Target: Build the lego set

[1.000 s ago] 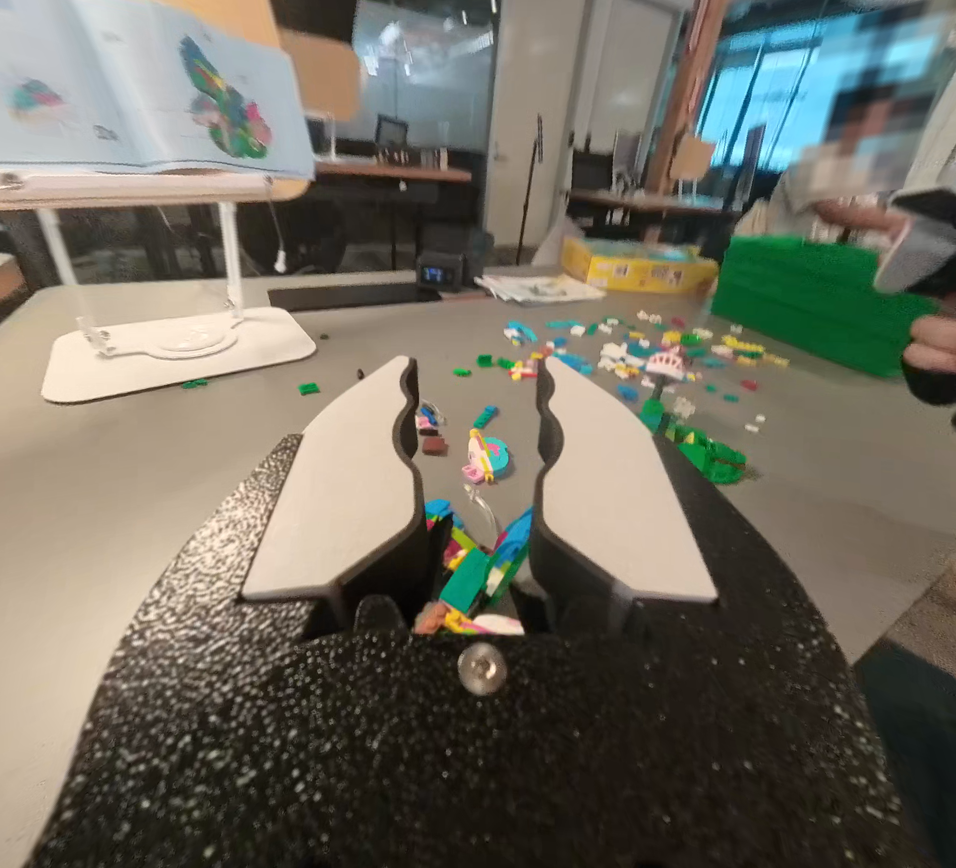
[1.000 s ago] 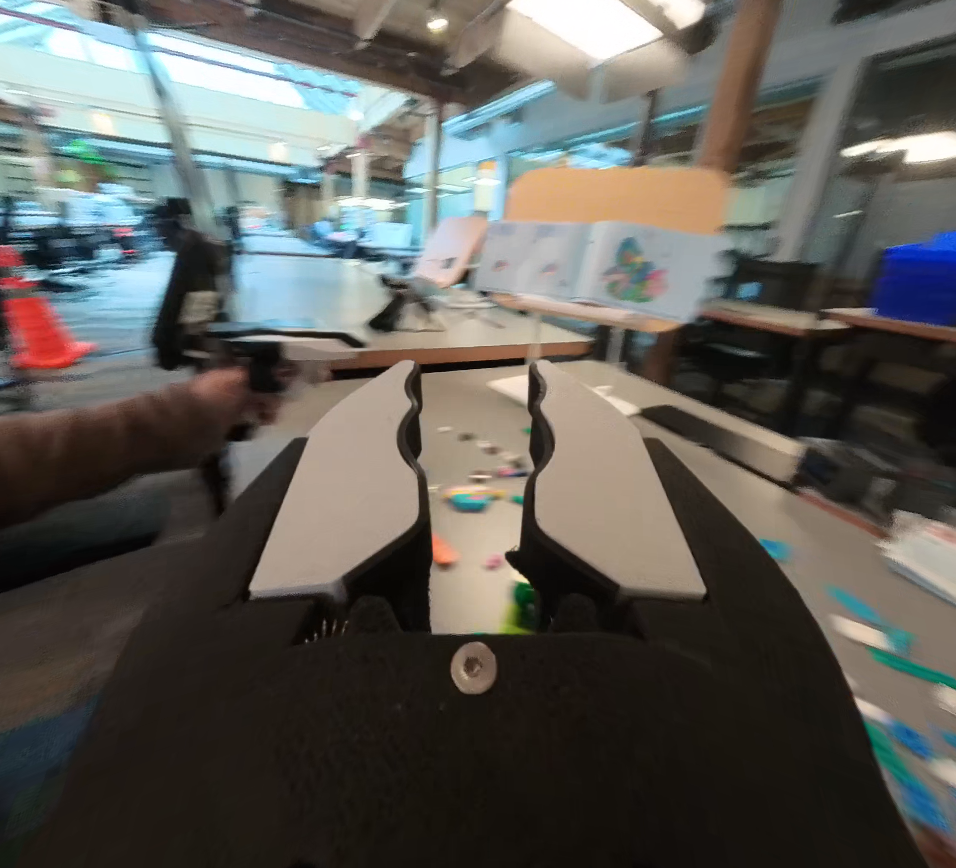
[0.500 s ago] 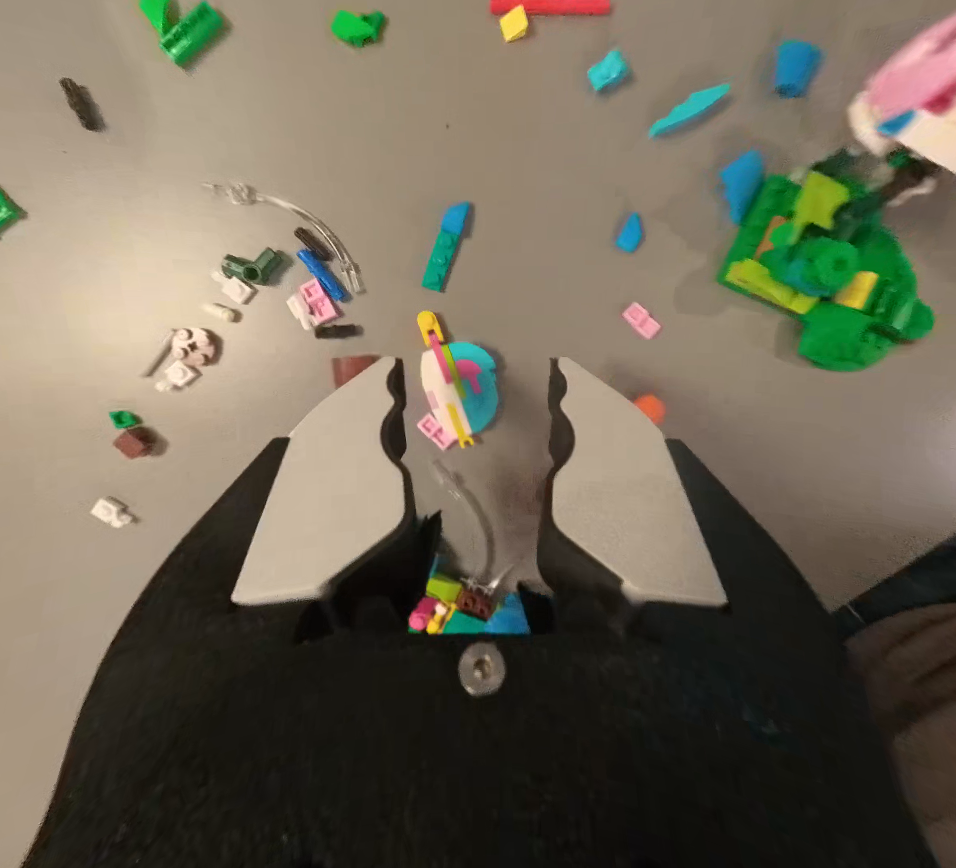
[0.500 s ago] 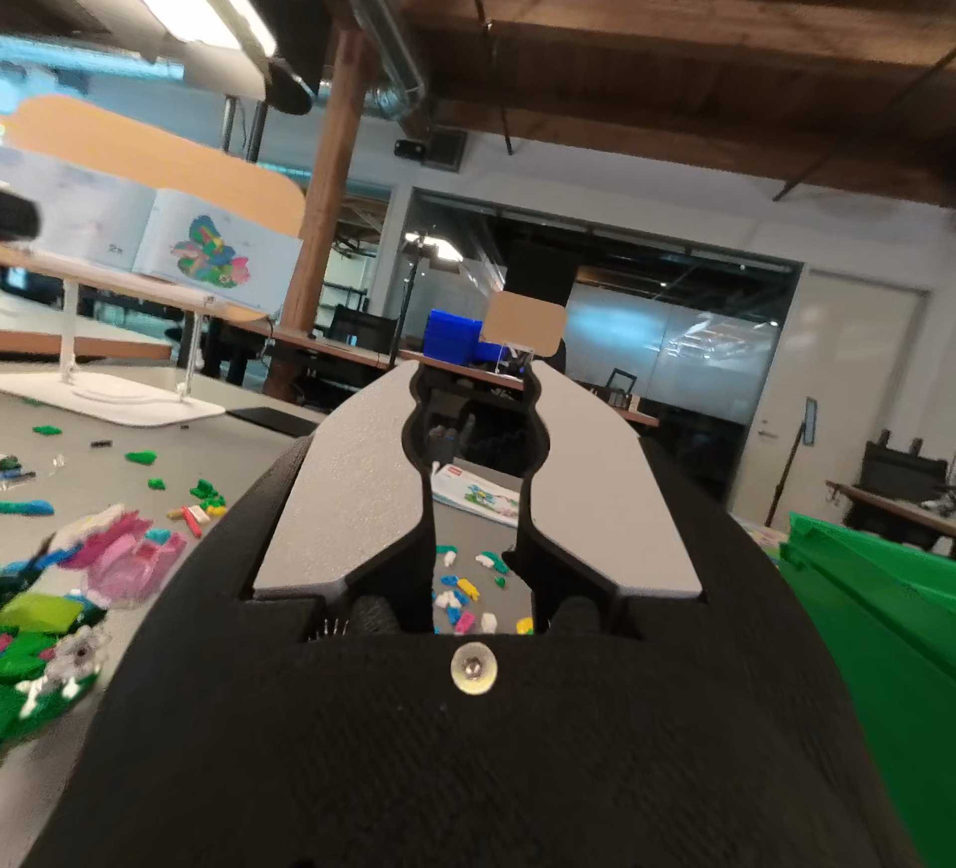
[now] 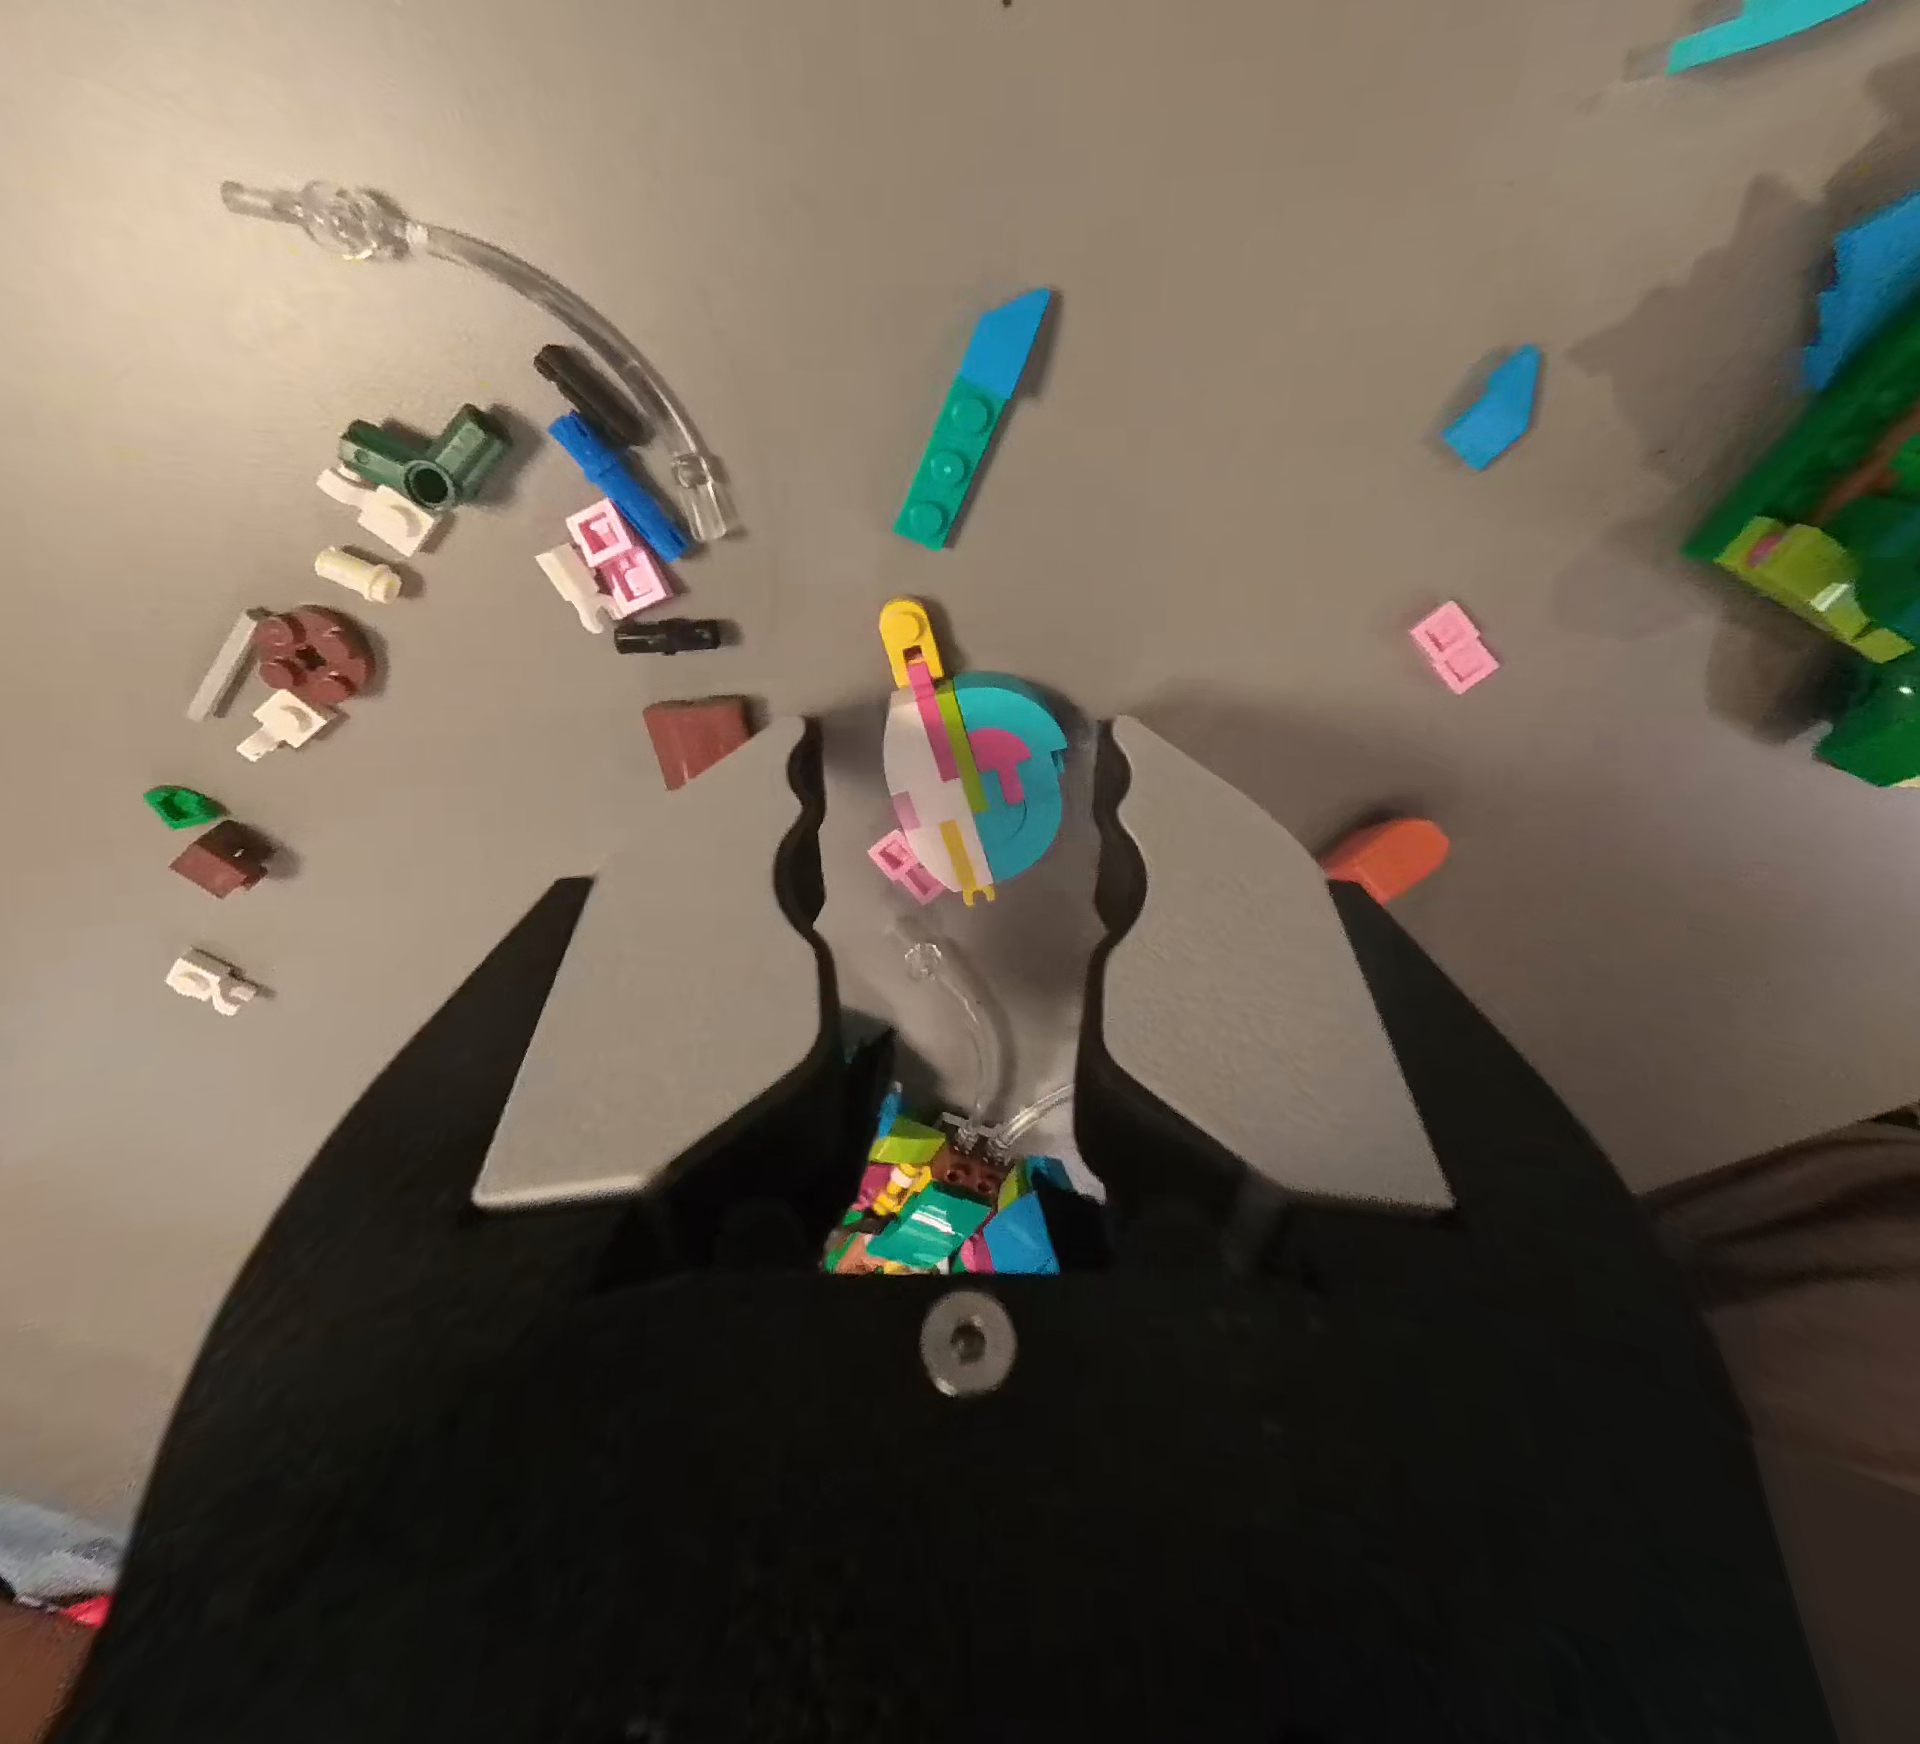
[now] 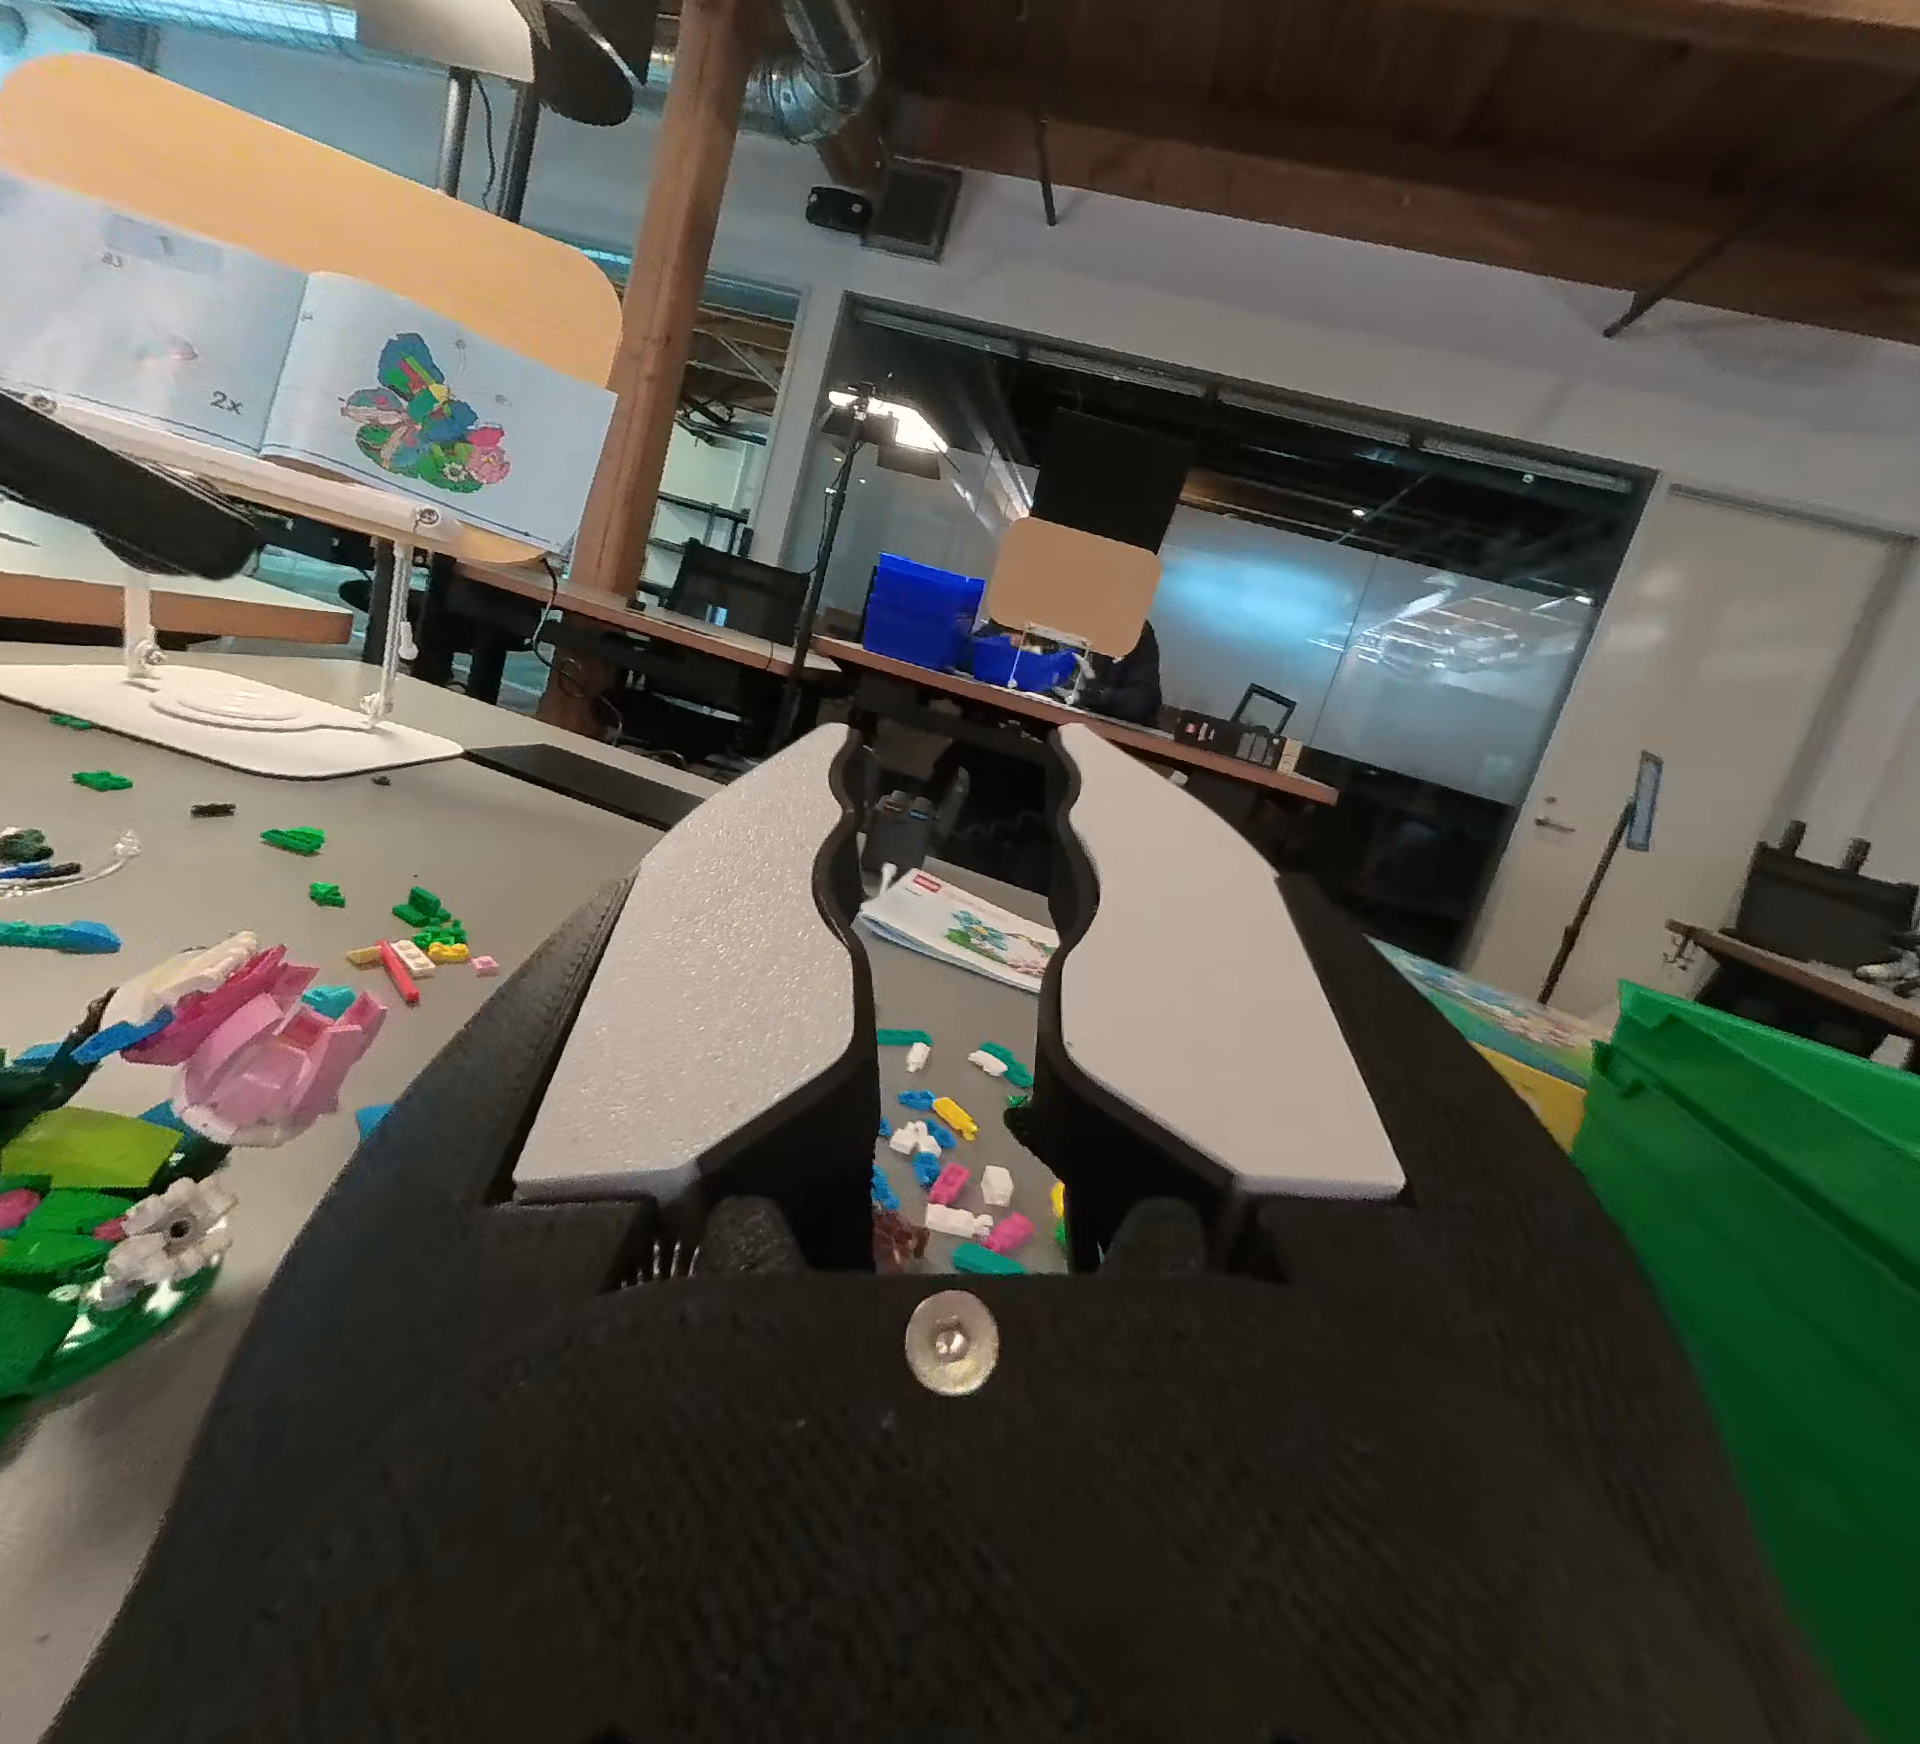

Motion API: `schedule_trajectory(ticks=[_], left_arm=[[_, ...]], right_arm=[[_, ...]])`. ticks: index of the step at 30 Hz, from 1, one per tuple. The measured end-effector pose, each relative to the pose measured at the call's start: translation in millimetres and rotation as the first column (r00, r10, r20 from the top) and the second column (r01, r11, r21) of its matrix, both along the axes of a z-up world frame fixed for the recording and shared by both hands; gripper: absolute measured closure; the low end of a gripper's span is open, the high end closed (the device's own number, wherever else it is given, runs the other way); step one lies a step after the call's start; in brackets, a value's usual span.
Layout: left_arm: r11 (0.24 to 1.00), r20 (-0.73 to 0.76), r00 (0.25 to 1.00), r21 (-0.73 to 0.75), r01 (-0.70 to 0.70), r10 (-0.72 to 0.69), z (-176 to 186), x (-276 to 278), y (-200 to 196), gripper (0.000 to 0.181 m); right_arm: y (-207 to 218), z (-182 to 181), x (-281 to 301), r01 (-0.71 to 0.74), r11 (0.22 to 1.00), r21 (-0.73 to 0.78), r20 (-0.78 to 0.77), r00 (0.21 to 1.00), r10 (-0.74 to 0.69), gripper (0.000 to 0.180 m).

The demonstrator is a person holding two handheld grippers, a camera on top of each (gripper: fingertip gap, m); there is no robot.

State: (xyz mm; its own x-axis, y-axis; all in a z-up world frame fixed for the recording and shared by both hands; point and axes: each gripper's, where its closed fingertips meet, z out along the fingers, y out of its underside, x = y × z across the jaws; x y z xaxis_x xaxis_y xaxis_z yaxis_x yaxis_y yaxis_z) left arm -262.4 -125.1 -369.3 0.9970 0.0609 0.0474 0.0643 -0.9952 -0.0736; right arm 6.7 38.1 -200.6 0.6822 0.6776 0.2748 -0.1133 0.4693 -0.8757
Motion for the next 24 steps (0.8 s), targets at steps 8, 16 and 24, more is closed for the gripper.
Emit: schedule_trajectory(ticks=[8, 16, 24], left_arm=[[1.0, -0.02, 1.0, -0.007, 0.008, -0.008, 0, -1, -5, 0.148], [0.995, -0.017, 0.997, 0.072, 0.07, -0.069, 12, -1, -6, 0.148], [0.915, -0.093, 0.995, 0.399, 0.057, -0.022, 61, -8, -15, 0.148]], right_arm=[[6, -5, 4, -0.018, 0.996, -0.09, -0.026, 1.0, 0.015, 0.15], [13, -9, 9, -0.024, 0.988, -0.152, -0.049, 0.999, 0.016, 0.15], [56, -47, 31, 0.283, 0.894, -0.347, 0.12, 0.959, -0.257, 0.16]])
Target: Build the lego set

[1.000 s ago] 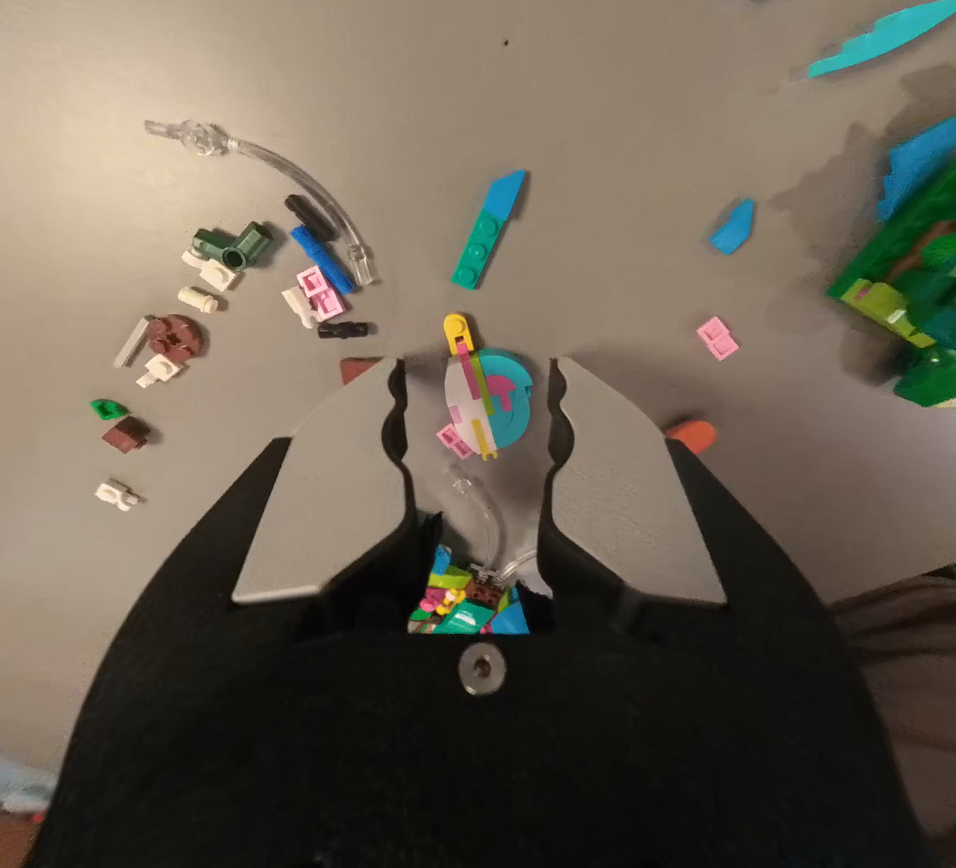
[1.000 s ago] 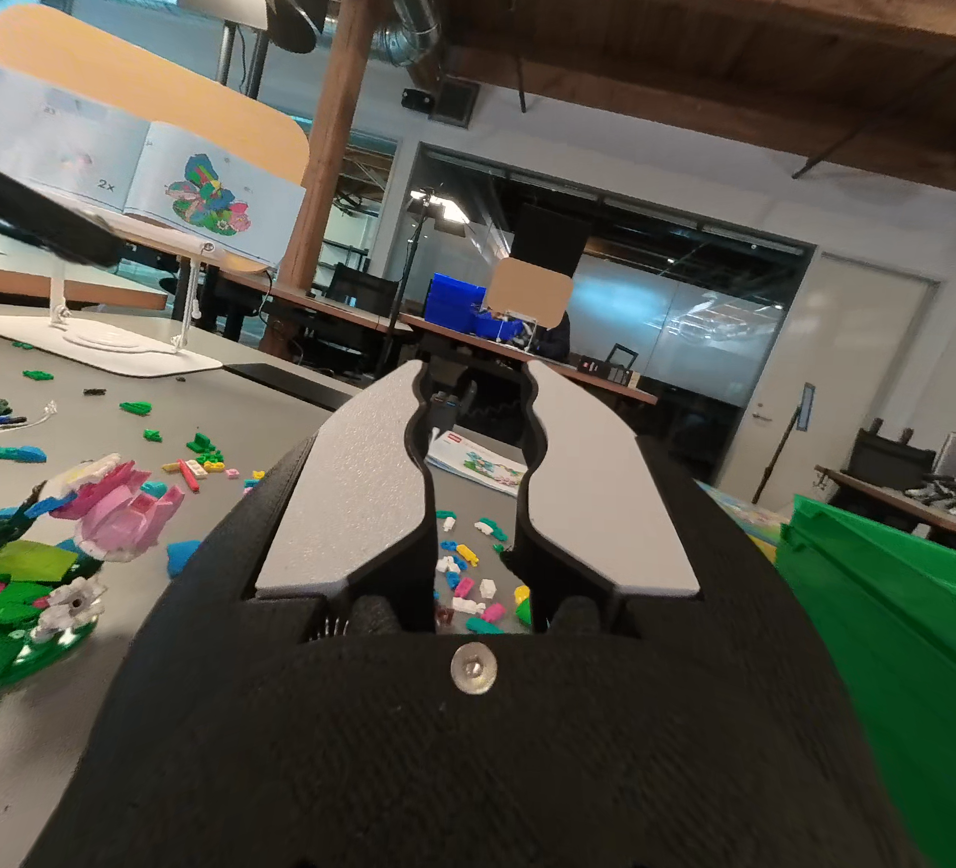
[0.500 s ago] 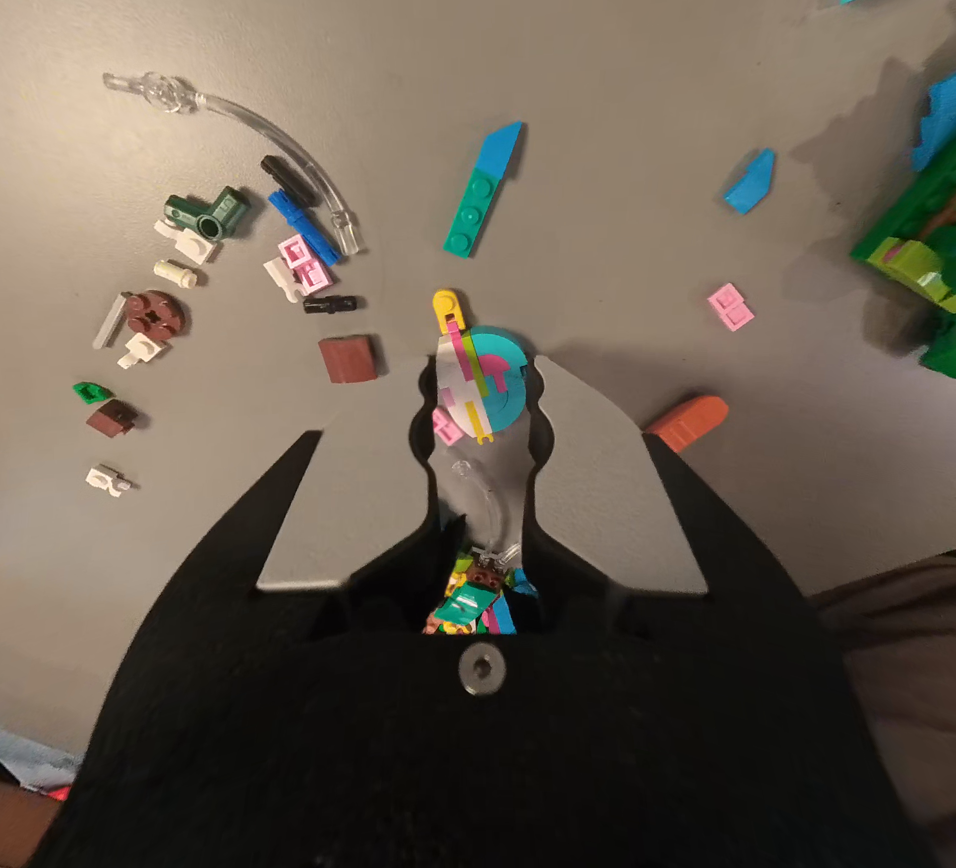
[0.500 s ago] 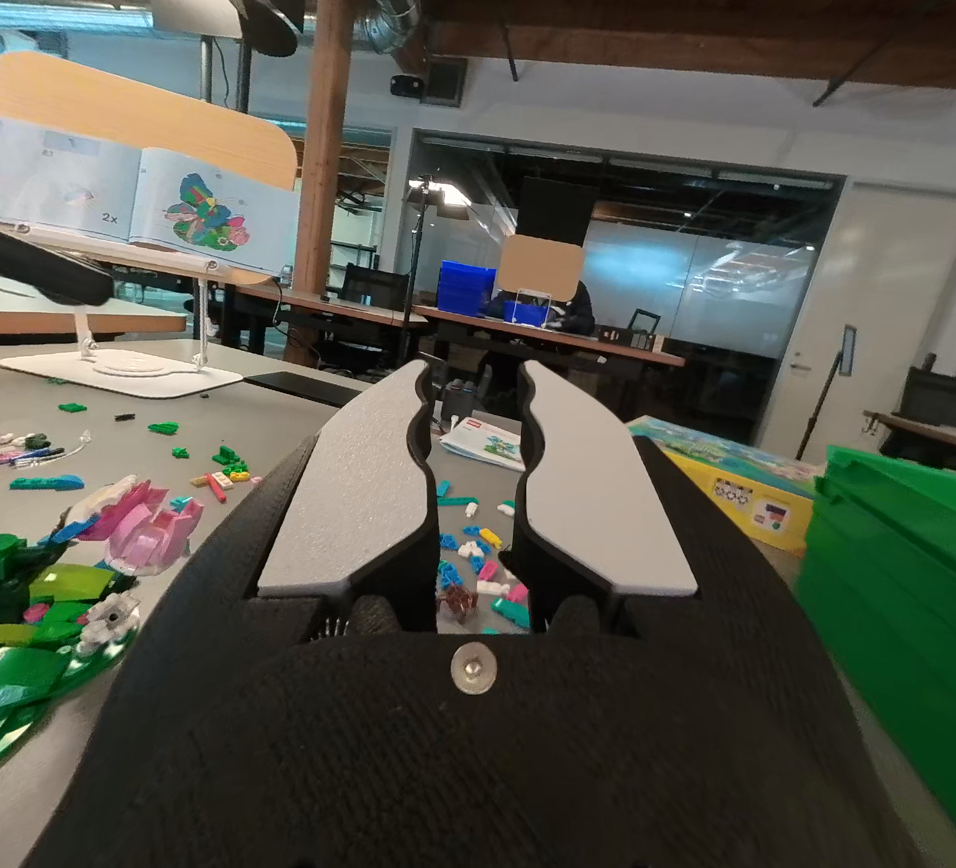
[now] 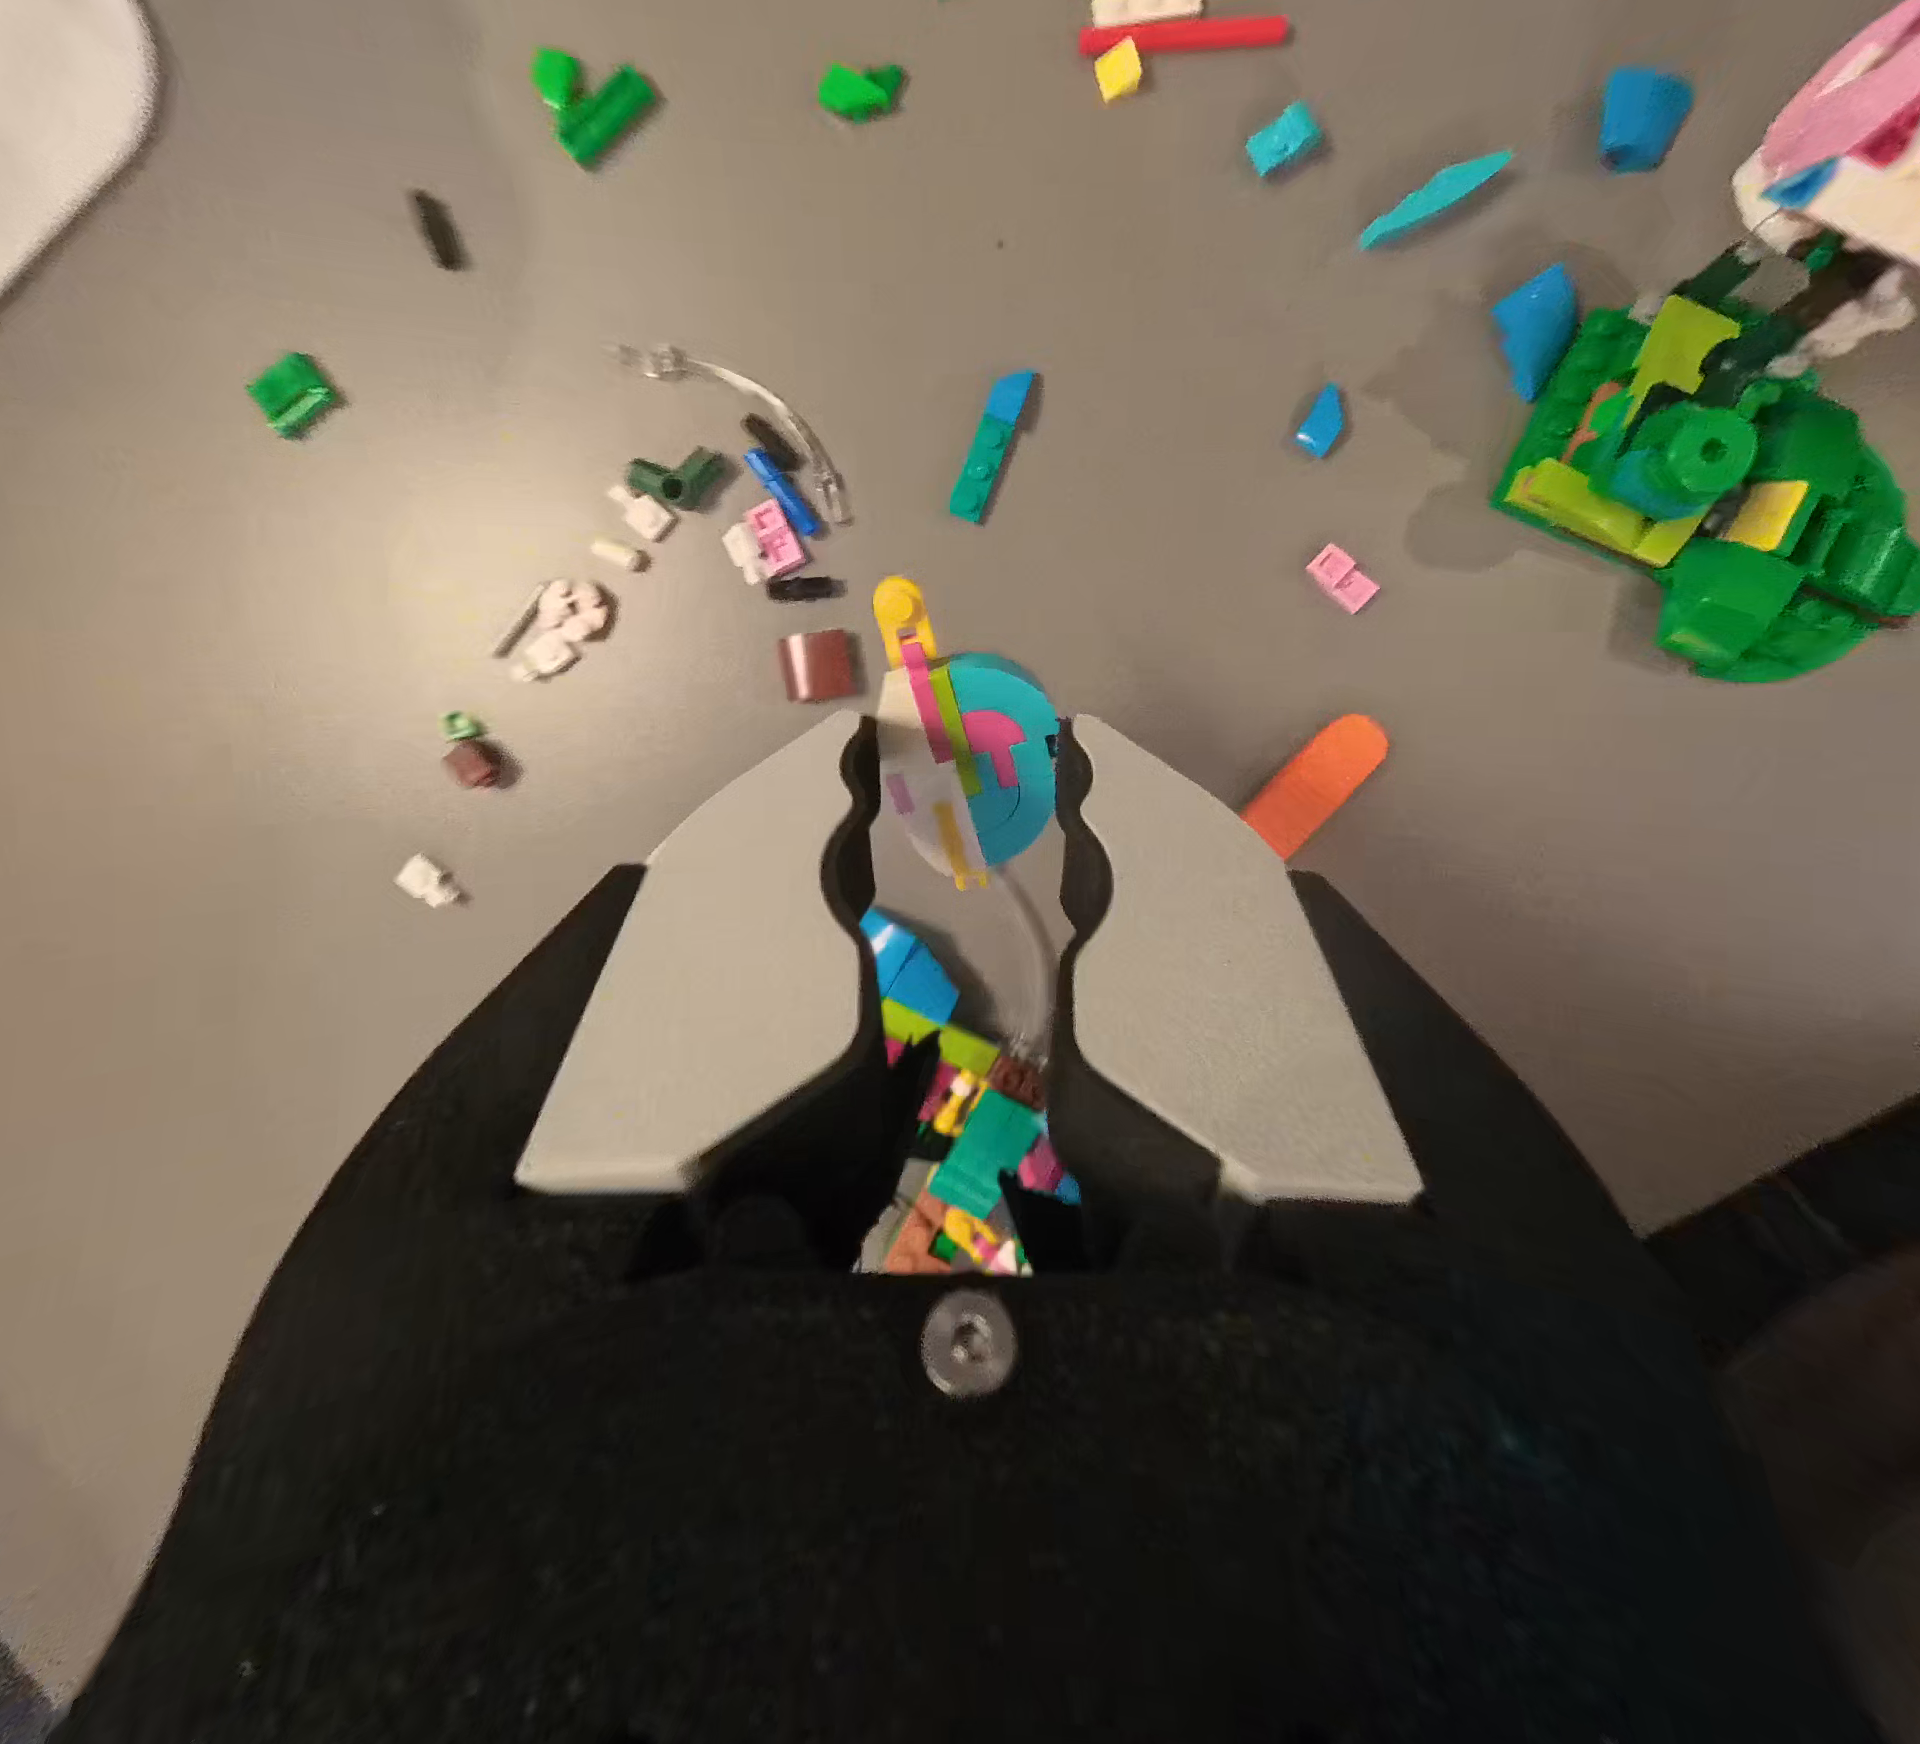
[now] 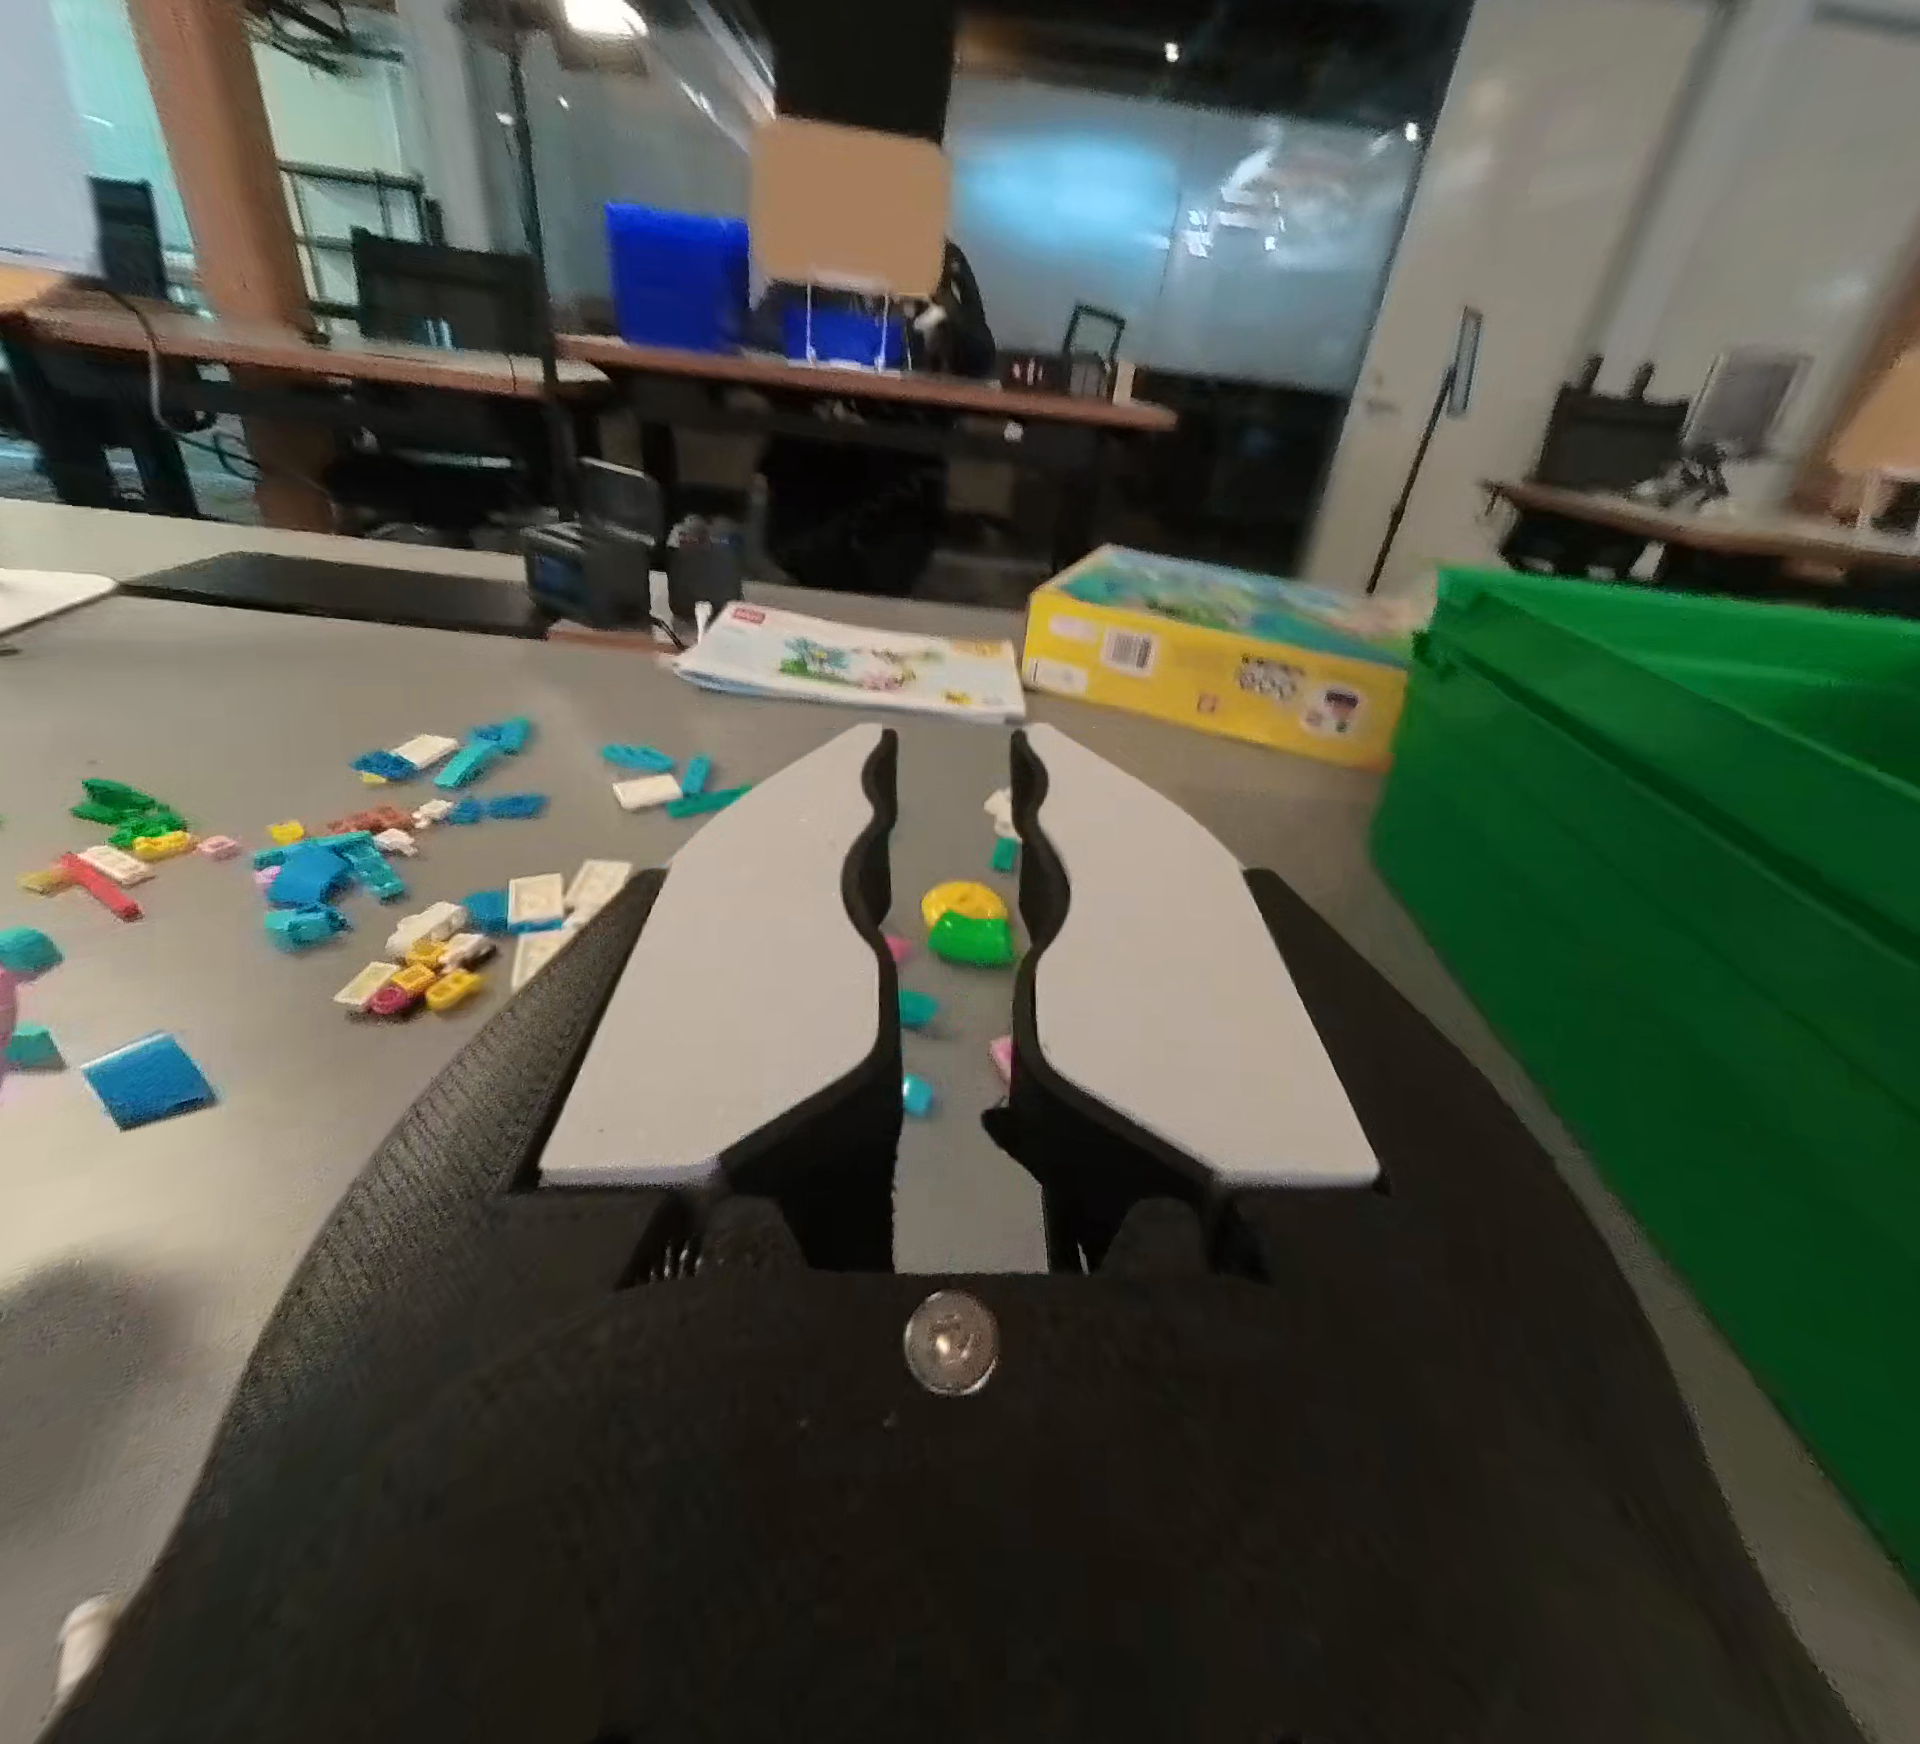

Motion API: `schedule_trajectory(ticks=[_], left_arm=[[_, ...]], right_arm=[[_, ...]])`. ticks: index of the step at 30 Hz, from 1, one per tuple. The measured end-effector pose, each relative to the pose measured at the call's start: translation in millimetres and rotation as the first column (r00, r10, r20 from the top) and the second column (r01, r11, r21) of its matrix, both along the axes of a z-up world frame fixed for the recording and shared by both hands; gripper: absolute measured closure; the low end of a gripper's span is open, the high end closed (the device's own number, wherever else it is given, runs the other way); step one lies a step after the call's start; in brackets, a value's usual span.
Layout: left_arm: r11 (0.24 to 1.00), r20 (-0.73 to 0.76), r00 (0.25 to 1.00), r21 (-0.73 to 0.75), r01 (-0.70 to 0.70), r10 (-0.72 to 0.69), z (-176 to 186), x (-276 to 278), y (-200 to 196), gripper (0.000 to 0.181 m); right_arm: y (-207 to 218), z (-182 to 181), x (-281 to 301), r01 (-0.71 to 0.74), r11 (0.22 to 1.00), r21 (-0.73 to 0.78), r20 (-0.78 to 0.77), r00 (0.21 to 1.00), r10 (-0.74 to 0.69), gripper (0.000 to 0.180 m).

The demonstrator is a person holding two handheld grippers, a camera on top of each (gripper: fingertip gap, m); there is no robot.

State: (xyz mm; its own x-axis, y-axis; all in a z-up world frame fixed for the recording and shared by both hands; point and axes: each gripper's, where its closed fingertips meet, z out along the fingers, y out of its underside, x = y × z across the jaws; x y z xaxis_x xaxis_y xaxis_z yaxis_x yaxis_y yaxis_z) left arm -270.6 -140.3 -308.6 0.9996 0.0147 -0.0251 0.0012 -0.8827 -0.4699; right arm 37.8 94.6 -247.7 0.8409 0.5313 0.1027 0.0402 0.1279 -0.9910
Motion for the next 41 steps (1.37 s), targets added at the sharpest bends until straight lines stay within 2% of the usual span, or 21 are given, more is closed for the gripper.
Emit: schedule_trajectory(ticks=[2, 4, 5, 9, 12, 14, 17, 19, 21, 23, 25, 27, 33, 37, 41], left_arm=[[0.997, -0.127, 0.99, 0.055, -0.046, 0.053, 11, -14, -16, 0.148], [0.992, -0.302, 0.947, 0.079, -0.094, 0.113, 25, -32, -38, 0.148], [0.988, -0.327, 0.934, 0.102, -0.119, 0.146, 32, -34, -48, 0.148], [0.951, -0.315, 0.908, 0.223, -0.213, 0.277, 51, -41, -82, 0.148], [0.937, -0.321, 0.89, 0.237, -0.255, 0.324, 48, -53, -106, 0.148], [0.928, -0.276, 0.899, 0.25, -0.275, 0.34, 43, -59, -117, 0.148], [0.93, -0.134, 0.942, 0.256, -0.265, 0.306, 29, -60, -124, 0.149], [0.93, -0.082, 0.951, 0.248, -0.271, 0.299, 20, -66, -130, 0.148], [0.933, -0.067, 0.953, 0.234, -0.272, 0.295, 12, -73, -138, 0.148], [0.932, -0.042, 0.958, 0.246, -0.264, 0.283, 9, -77, -140, 0.148], [0.929, -0.028, 0.961, 0.267, -0.258, 0.275, 8, -82, -139, 0.149], [0.929, -0.02, 0.963, 0.269, -0.253, 0.268, 7, -89, -136, 0.149], [0.932, -0.045, 0.976, 0.307, -0.191, 0.215, 18, -82, -118, 0.148], [0.93, -0.042, 0.979, 0.322, -0.177, 0.201, 22, -78, -116, 0.148], [0.93, -0.029, 0.982, 0.327, -0.169, 0.188, 20, -77, -114, 0.148]], right_arm=[[3, -7, 1, 0.0, 0.999, -0.053, -0.001, 1.0, 0.0, 0.16], [5, -12, 1, 0.004, 0.997, -0.079, 0.013, 1.0, -0.003, 0.16], [5, -12, 1, 0.004, 0.997, -0.079, 0.014, 1.0, -0.003, 0.16], [3, -9, 0, 0.0, 0.999, -0.052, 0.007, 1.0, 0.001, 0.16], [1, -9, -3, -0.02, 0.999, -0.044, 0.015, 1.0, 0.021, 0.161], [-1, -6, -6, -0.031, 0.999, -0.019, 0.031, 0.999, 0.032, 0.161], [-26, 31, -18, -0.09, 0.981, 0.174, 0.065, 0.995, 0.079, 0.161], [-61, 65, -36, -0.177, 0.934, 0.31, 0.093, 0.983, 0.156, 0.161], [-103, 88, -62, -0.308, 0.872, 0.379, 0.156, 0.951, 0.268, 0.162], [-142, 92, -91, -0.46, 0.81, 0.364, 0.257, 0.885, 0.387, 0.162], [-176, 77, -120, -0.622, 0.734, 0.272, 0.373, 0.771, 0.516, 0.162], [-201, 61, -141, -0.723, 0.668, 0.177, 0.444, 0.664, 0.602, 0.158], [-249, 35, -179, -0.851, 0.525, -0.01, 0.483, 0.456, 0.748, 0.158], [-268, 22, -203, -0.887, 0.46, -0.05, 0.563, 0.355, 0.746, 0.157], [-290, 8, -226, -0.899, 0.383, -0.212, 0.574, 0.203, 0.794, 0.157]])
